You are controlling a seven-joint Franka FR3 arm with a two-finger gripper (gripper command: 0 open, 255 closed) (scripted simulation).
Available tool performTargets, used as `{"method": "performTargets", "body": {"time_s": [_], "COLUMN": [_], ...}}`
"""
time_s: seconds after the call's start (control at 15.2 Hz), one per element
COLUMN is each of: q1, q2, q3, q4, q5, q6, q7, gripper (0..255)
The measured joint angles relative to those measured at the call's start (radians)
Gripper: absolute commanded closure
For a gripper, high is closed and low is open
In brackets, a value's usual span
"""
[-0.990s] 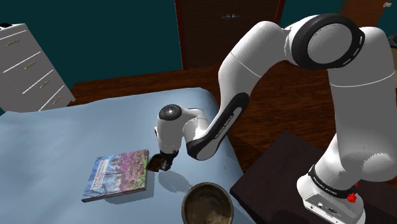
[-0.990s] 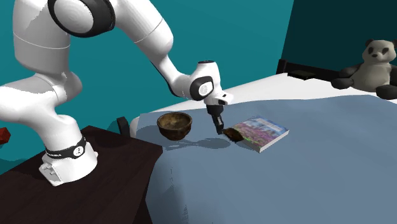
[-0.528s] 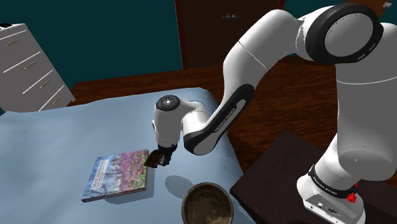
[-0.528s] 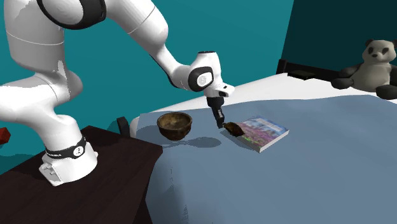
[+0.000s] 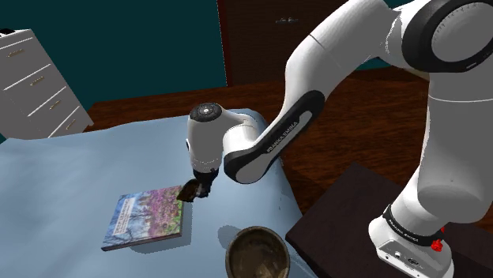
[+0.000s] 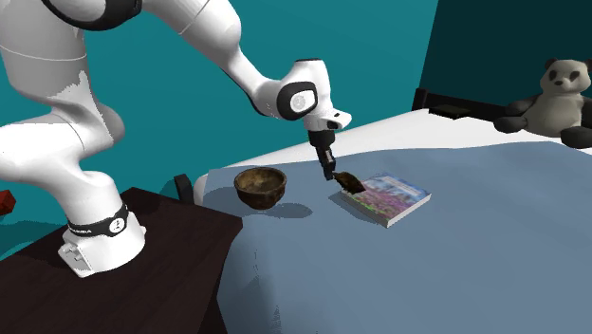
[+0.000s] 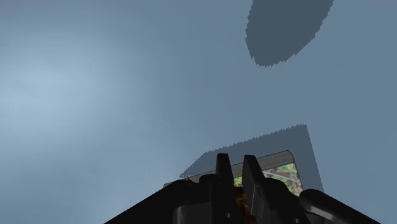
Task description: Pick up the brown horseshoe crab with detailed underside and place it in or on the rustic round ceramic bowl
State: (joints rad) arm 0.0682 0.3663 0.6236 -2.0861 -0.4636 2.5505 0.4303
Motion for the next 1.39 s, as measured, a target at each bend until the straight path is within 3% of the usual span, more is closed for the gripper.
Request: {"method": "performTargets", "body": {"time_s": [0.13, 0.33, 0.66, 0.79, 1.06, 1.39], "q1": [-0.008, -0.022, -0.039, -0.042, 0.006, 0.153], "q2": [-0.014, -0.079, -0.236, -0.314, -0.453, -0.619], "q3": [0.012, 0.039, 0.112, 0.147, 0.189, 0.186], "q4": [0.004, -0.078, -0.273, -0.348, -0.475, -0.609], "q5": [0.018, 0.049, 0.148, 0.226, 0.391, 0.611], "q6": [-0.016, 0.012, 0.087, 0.108, 0.139, 0.14], "q7": [-0.013, -0.004, 0.008, -0.016, -0.06, -0.104], "gripper": [255, 255, 255, 255, 255, 255]}}
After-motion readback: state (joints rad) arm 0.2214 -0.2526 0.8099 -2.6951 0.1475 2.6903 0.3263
